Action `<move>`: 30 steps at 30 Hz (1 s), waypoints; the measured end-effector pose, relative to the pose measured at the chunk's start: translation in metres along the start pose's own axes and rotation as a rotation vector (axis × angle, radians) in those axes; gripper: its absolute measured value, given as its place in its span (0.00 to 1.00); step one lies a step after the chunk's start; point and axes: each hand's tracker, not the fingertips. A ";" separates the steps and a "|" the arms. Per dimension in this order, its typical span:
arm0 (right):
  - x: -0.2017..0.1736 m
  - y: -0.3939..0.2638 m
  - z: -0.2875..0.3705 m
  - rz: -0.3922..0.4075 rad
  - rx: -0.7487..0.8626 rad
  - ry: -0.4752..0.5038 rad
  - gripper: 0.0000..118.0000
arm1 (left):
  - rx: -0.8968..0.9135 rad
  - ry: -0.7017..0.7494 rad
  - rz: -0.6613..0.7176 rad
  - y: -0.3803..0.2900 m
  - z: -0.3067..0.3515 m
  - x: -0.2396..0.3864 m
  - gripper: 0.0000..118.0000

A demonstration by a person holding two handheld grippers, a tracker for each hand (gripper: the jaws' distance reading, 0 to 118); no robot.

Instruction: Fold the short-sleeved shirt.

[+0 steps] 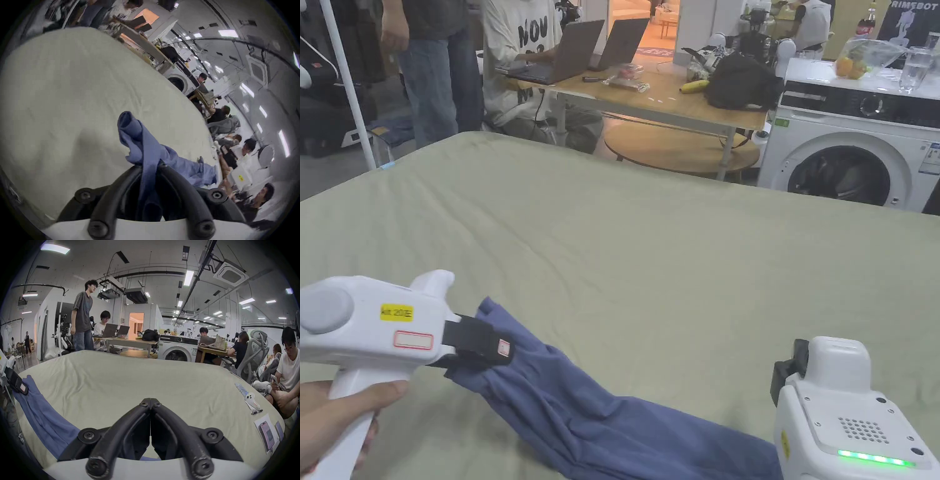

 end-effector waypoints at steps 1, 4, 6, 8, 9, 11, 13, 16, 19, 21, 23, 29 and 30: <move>0.002 0.000 0.001 -0.001 -0.001 -0.001 0.00 | -0.002 -0.005 -0.014 0.001 -0.001 0.008 0.02; 0.007 -0.001 0.003 -0.003 -0.003 -0.008 0.00 | -0.033 -0.073 -0.027 0.001 -0.015 0.036 0.02; 0.011 -0.002 0.005 -0.005 -0.006 -0.016 0.00 | -0.061 -0.084 -0.043 0.000 -0.027 0.055 0.02; 0.016 -0.004 0.007 -0.010 -0.009 -0.024 0.00 | -0.088 -0.089 -0.061 -0.003 -0.045 0.072 0.02; 0.019 -0.005 0.007 -0.012 -0.012 -0.029 0.00 | -0.114 -0.091 -0.065 0.000 -0.060 0.073 0.02; 0.024 -0.007 0.009 -0.016 -0.020 -0.038 0.00 | -0.183 -0.076 -0.083 -0.005 -0.086 0.086 0.02; 0.029 -0.009 0.011 -0.025 -0.027 -0.048 0.00 | -0.240 -0.009 -0.097 -0.012 -0.112 0.097 0.02; 0.035 -0.013 0.012 -0.023 -0.037 -0.064 0.00 | -0.321 0.039 -0.139 -0.023 -0.148 0.109 0.02; 0.041 -0.016 0.013 -0.031 -0.050 -0.078 0.00 | -0.369 0.065 -0.117 -0.031 -0.177 0.113 0.02; 0.044 -0.017 0.014 -0.039 -0.055 -0.082 0.00 | -0.381 0.062 -0.114 -0.035 -0.185 0.118 0.03; 0.046 -0.019 0.015 -0.040 -0.059 -0.086 0.00 | -0.386 0.019 -0.095 -0.036 -0.183 0.120 0.04; 0.051 -0.019 0.017 -0.041 -0.062 -0.085 0.00 | -0.360 -0.092 -0.045 -0.026 -0.156 0.126 0.47; 0.051 -0.018 0.018 -0.043 -0.062 -0.085 0.00 | -0.353 -0.123 -0.019 -0.024 -0.149 0.124 0.47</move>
